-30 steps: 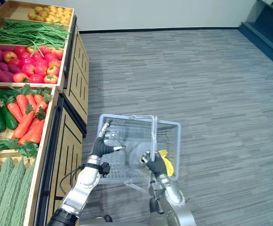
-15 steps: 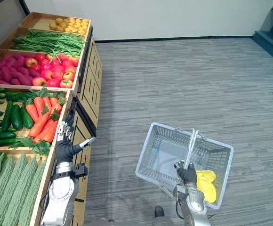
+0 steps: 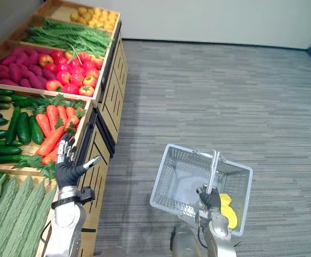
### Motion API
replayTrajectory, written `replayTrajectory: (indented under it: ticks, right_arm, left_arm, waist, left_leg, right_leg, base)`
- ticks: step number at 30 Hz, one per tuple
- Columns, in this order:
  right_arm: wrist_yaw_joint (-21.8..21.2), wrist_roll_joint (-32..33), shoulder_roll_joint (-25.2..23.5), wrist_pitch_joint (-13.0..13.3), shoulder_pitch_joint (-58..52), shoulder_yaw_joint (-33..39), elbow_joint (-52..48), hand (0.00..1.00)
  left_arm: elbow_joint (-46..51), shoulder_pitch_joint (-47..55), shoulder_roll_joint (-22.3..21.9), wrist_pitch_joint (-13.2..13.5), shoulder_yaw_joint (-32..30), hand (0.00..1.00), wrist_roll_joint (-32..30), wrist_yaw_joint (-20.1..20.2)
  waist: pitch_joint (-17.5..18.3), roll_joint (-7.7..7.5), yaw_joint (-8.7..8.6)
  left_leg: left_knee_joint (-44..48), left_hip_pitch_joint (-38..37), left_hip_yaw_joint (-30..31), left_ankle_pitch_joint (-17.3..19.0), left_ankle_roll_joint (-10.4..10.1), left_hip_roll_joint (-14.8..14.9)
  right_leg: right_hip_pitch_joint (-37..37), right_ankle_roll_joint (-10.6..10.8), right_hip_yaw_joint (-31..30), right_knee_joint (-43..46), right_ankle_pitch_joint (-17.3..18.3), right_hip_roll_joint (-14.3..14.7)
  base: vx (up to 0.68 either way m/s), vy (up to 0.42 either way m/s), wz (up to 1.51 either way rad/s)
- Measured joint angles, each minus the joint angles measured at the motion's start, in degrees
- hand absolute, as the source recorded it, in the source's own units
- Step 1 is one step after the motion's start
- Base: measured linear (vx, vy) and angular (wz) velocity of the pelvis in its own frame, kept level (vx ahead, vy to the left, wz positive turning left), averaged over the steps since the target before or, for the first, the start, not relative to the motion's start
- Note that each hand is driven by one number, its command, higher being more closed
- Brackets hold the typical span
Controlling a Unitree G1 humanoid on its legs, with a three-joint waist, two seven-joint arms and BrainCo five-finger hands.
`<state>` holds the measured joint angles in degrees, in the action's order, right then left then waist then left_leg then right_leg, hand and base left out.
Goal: Pick vegetable in the basket
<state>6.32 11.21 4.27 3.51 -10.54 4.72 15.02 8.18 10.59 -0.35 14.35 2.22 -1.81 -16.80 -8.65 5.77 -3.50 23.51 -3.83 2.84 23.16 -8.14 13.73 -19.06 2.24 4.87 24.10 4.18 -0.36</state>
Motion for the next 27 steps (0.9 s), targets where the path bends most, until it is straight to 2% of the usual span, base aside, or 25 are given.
replayTrajectory:
  ticks: [1,2,3,4,5,6,9,11,12,13,14,16,18,19,20,21,22,23,25,27]
  right_arm:
    - [-0.02,-0.10,-0.07,0.00,0.24,-0.24,-0.16,1.00]
    - [-0.02,-0.09,-0.05,0.00,0.08,-0.24,-0.35,1.00]
    - [0.04,-0.07,0.04,0.00,-0.39,-0.23,-0.46,1.00]
    - [0.17,0.07,-0.38,0.00,-0.65,-0.26,-0.66,1.00]
    - [0.26,0.15,-0.38,0.00,-0.61,-0.22,-0.78,1.00]
    - [0.70,0.25,-0.43,0.13,-0.71,-0.19,-1.89,1.00]
    - [1.90,0.68,-0.41,1.35,0.17,1.46,-3.38,1.00]
    - [2.44,0.86,-0.32,2.21,0.46,3.11,-3.37,1.00]
    - [2.50,1.43,0.05,2.44,-0.25,4.28,-3.38,1.00]
    - [2.63,1.65,0.15,2.50,-0.78,4.98,-2.76,1.00]
    - [3.37,1.71,-0.58,2.49,-0.81,5.88,-1.93,1.00]
    - [3.55,1.66,-0.90,2.22,-0.49,6.61,-1.79,1.00]
    - [3.51,1.46,-1.23,1.57,-0.54,6.69,-1.52,1.00]
    - [3.48,1.45,-1.61,1.49,-0.42,6.82,-0.02,1.00]
    - [3.46,1.47,-1.84,1.33,-0.62,7.19,1.18,1.00]
    - [3.45,1.47,-1.92,1.13,-0.64,7.40,1.68,1.00]
    - [3.30,1.43,-2.33,0.49,-1.08,7.50,1.73,1.00]
    - [2.75,1.42,-2.60,0.44,-1.57,7.17,1.72,1.00]
    - [1.96,1.43,-3.37,0.43,-2.29,6.65,1.25,1.00]
    - [1.28,1.47,-4.31,0.43,-4.19,6.25,-0.74,1.00]
  left_arm:
    - [-0.03,0.14,-0.64,-0.01,0.09,0.00,0.00,0.05]
    - [-0.03,0.20,-0.93,0.00,0.18,0.00,0.06,0.14]
    - [-0.03,0.73,-1.41,0.04,0.17,0.00,0.15,0.25]
    - [0.02,1.41,-1.26,0.22,0.20,0.00,0.17,0.48]
    - [0.04,1.70,-1.14,0.49,0.18,0.00,0.17,0.49]
    - [0.05,2.53,-1.15,0.62,0.18,0.00,0.17,0.55]
    - [0.14,2.53,-1.15,0.73,-0.30,0.00,0.21,0.54]
    - [0.15,1.67,-1.09,0.72,-0.34,0.00,0.20,0.53]
    - [0.32,1.50,-1.12,0.75,-0.04,0.00,0.18,0.51]
    - [0.56,1.73,-0.51,0.94,0.06,0.00,0.11,0.48]
    - [0.37,0.84,0.87,0.88,-0.02,0.00,0.09,0.45]
    - [0.44,0.53,1.70,0.75,-0.18,0.00,0.09,0.46]
    - [0.53,2.07,1.62,0.50,-0.33,0.00,0.09,0.48]
    - [0.54,3.12,1.72,0.47,-0.48,0.00,0.13,0.60]
    - [0.61,3.56,1.78,0.43,-0.08,0.00,0.11,0.75]
    - [0.66,3.56,1.79,0.38,0.03,0.00,0.12,0.87]
    - [0.83,3.31,2.00,0.27,0.60,0.00,0.07,1.15]
    - [0.83,3.13,1.93,-0.10,0.71,0.00,-0.04,1.40]
    - [0.85,3.08,2.04,-0.41,1.03,0.00,-0.14,1.41]
    - [1.32,2.72,1.79,-0.41,2.54,0.00,-0.44,1.39]
  waist:
    - [-0.04,-0.06,0.38]
    - [-0.07,-0.08,0.76]
    - [-0.25,-0.33,1.32]
    - [-0.62,-0.82,1.65]
    - [-0.69,-0.92,1.84]
    - [-0.69,-0.86,2.47]
    - [-0.85,-1.11,2.99]
    - [-1.34,-1.78,3.64]
    - [-1.16,-1.50,3.36]
    - [-0.58,-1.32,2.79]
    - [-0.56,-3.75,1.88]
    - [-1.16,-4.98,2.40]
    - [-1.22,-5.21,2.91]
    - [-1.27,-5.27,2.66]
    - [-1.41,-5.49,2.34]
    - [-1.44,-5.55,1.96]
    - [-1.53,-5.65,0.68]
    - [-1.55,-5.62,0.44]
    - [-1.56,-5.61,1.15]
    - [-1.51,-5.63,1.15]
  left_leg:
    - [5.04,1.75,1.77,-3.93,0.07,-0.22]
    - [8.64,3.14,1.93,-6.38,0.39,-0.20]
    - [18.08,6.65,1.54,-12.57,1.83,0.37]
    - [27.19,9.67,-0.48,-12.92,2.24,1.64]
    - [30.59,10.88,-2.30,-12.53,2.59,2.38]
    - [35.29,13.97,-6.47,-11.41,4.33,3.31]
    - [31.77,21.20,-11.36,-8.89,5.10,2.05]
    - [22.44,23.52,-18.35,-8.85,5.82,0.98]
    - [12.94,23.13,-24.92,-13.63,6.65,0.02]
    - [9.57,21.90,-29.90,-13.59,12.62,-0.19]
    - [7.67,20.71,-30.87,-11.94,14.78,-2.89]
    - [6.62,20.74,-30.19,-10.78,15.78,-5.36]
    - [5.77,19.12,-29.24,-9.55,15.82,-7.60]
    - [4.42,16.89,-27.30,-8.35,15.42,-9.08]
    - [3.14,14.47,-24.70,-7.80,15.30,-10.76]
    - [2.34,13.30,-22.83,-7.55,15.18,-11.51]
    - [1.05,11.38,-19.54,-7.45,15.21,-12.41]
    - [0.02,9.73,-17.06,-7.45,15.21,-12.78]
    - [-1.30,7.12,-13.95,-7.43,15.07,-12.80]
    - [-1.39,5.60,-9.35,-6.81,13.92,-12.62]
  right_leg:
    - [1.48,-1.01,0.34,0.14,1.77,0.30]
    - [2.95,-1.42,0.72,-0.63,2.11,0.47]
    - [7.66,-2.06,1.33,-4.07,2.51,0.70]
    - [13.15,-2.50,1.50,-8.64,2.74,1.14]
    - [15.61,-2.57,1.48,-10.71,2.74,1.33]
    - [20.77,-2.73,1.55,-14.71,2.84,1.36]
    - [25.71,-2.73,3.41,-19.36,2.90,0.55]
    - [27.99,-1.21,5.66,-19.66,4.02,-0.83]
    - [29.89,0.56,7.73,-19.09,5.71,-0.91]
    - [30.70,1.23,9.20,-17.49,8.33,-1.01]
    - [30.67,1.93,10.48,-15.19,11.05,-3.14]
    - [31.28,2.41,11.58,-14.28,11.41,-4.65]
    - [31.66,3.11,13.54,-10.90,11.01,-5.72]
    - [31.28,3.53,15.11,-4.54,10.77,-6.84]
    - [28.57,4.22,15.59,6.51,8.85,-8.92]
    - [26.36,2.52,14.73,13.21,6.38,-9.71]
    - [21.13,-0.31,10.24,24.40,5.45,-9.74]
    - [16.63,-0.56,5.07,27.53,10.02,-8.02]
    - [11.51,-0.46,-1.12,23.53,13.28,-5.27]
    - [8.20,-0.21,-7.76,16.95,13.99,-2.19]
  base:
    - [0.46,-0.216,0.10]
    - [0.46,-0.263,0.16]
    - [0.47,-0.244,0.20]
    - [0.48,-0.228,0.16]
    - [0.55,-0.190,0.09]
    - [0.45,-0.120,0.03]
    - [0.36,-0.014,0.30]
    - [0.28,0.071,0.50]
    - [0.35,0.098,0.87]
    - [0.43,0.131,1.41]
    - [0.35,0.120,1.28]
    - [0.33,0.132,0.93]
    - [0.33,0.105,0.68]
    - [0.38,0.110,0.93]
    - [0.38,0.095,1.04]
    - [0.40,0.036,1.34]
    - [0.34,-0.051,1.40]
    - [0.34,-0.073,1.35]
    - [0.30,-0.095,0.95]
    - [0.32,-0.178,1.26]
